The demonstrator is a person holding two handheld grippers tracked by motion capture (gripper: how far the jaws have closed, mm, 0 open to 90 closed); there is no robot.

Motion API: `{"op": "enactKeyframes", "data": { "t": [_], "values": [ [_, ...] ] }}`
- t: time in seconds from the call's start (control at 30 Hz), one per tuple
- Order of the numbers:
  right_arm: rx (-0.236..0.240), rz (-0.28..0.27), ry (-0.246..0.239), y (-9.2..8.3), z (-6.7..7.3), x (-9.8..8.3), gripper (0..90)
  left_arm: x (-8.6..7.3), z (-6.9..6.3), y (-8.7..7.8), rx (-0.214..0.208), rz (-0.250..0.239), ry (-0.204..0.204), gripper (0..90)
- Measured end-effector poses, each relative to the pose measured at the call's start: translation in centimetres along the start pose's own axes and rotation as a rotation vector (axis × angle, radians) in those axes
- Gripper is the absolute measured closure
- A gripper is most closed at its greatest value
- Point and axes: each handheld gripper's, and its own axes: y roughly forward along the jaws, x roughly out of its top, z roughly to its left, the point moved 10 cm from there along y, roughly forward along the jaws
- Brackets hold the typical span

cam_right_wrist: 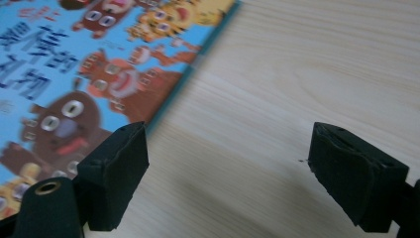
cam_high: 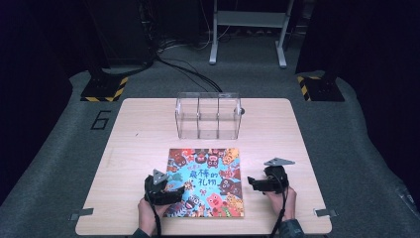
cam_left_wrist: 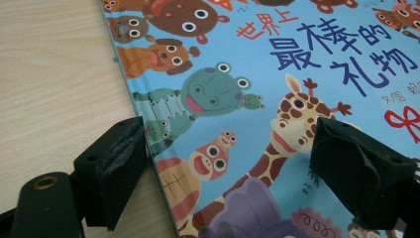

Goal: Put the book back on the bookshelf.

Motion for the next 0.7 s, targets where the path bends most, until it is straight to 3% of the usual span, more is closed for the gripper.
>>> {"op": "enactKeyframes", "data": {
  "t": [0.07,0.1,0.13,0.17,0.2,0.23,0.27,0.33,0.37,0.4,0.43,0.5,0.57,0.6,0.7],
  "values": [
    [0.010,0.006,0.009,0.2,0.7,0.4,16.8,0.0,0.0,0.0,-0.011,0.001,0.006,14.3],
    [0.034,0.022,-0.029,0.7,1.8,1.1,18.3,0.1,0.2,-0.1,-0.012,0.002,0.034,12.5],
    [0.039,0.045,-0.028,0.9,2.3,1.3,19.0,0.1,1.2,-0.3,0.056,0.011,0.065,6.5],
    [0.045,0.057,-0.041,1.1,2.5,1.4,20.3,0.2,2.0,-0.5,0.081,-0.005,0.059,0.7],
    [0.051,0.069,-0.052,1.3,2.8,1.6,21.8,0.3,2.8,-0.9,0.092,-0.022,0.043,0.4],
    [0.051,0.069,-0.052,1.3,2.8,1.6,21.8,0.3,2.8,-0.9,0.092,-0.022,0.043,0.0],
    [0.066,0.102,-0.063,1.7,3.3,1.8,25.4,0.5,4.8,-1.3,0.109,-0.025,0.006,0.1],
    [0.069,0.130,-0.059,2.1,3.6,1.8,29.5,0.6,6.4,-1.5,0.129,-0.009,-0.007,0.1],
    [0.069,0.130,-0.059,2.1,3.6,1.8,29.5,0.6,6.4,-1.5,0.129,-0.009,-0.007,0.1],
    [0.081,0.166,-0.059,2.7,4.0,1.6,32.9,0.6,7.8,-1.3,0.145,0.011,-0.014,0.2],
    [0.080,0.187,-0.070,2.9,4.1,1.5,33.0,0.6,8.2,-1.2,0.156,0.019,-0.009,0.2],
    [0.086,0.195,-0.059,3.2,4.3,1.5,34.3,0.6,8.5,-0.9,0.167,0.033,0.000,0.2],
    [0.093,0.206,-0.060,3.3,4.5,1.6,35.2,0.3,8.7,0.1,0.150,0.076,0.020,0.1],
    [0.093,0.215,-0.043,3.3,4.6,1.6,35.2,0.3,8.7,0.1,0.150,0.076,0.020,0.0],
    [0.101,0.228,-0.054,3.3,4.7,1.5,35.3,0.5,8.5,0.2,0.147,0.066,0.029,0.4]
  ]
}}
